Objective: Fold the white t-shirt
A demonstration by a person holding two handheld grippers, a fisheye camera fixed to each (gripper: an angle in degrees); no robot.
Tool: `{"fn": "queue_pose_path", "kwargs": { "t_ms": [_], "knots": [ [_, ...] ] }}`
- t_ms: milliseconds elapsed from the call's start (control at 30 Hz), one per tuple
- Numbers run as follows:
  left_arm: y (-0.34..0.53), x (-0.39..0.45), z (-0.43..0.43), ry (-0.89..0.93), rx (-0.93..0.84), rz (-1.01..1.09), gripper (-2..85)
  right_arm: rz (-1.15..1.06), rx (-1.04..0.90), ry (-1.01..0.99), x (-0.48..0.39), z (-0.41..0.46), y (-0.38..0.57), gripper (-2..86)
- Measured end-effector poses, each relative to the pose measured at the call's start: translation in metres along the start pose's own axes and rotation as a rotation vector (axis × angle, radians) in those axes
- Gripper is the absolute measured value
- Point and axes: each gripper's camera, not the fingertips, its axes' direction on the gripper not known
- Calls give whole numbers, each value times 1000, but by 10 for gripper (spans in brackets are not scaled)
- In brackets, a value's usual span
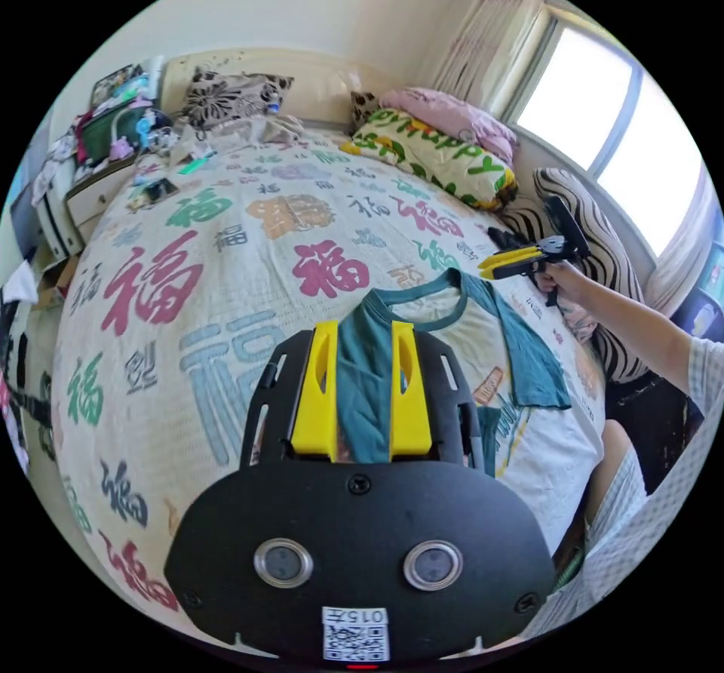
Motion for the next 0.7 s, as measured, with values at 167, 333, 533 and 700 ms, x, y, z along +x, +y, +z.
{"fn": "queue_pose_path", "kwargs": {
  "t_ms": [167,333,533,700],
  "knots": [
    [-40,2,67,-63,-190,45,108,28,-38,-50,16,-2,10,110],
    [-38,11,90,-91,-296,132,42,-32,-4,28,-1,-30,28,45],
    [-44,18,63,-96,-218,105,-1,-3,-3,-10,4,-84,34,-9],
    [-64,29,25,-143,-110,94,-4,50,56,49,0,-145,32,-10]
  ]
}}
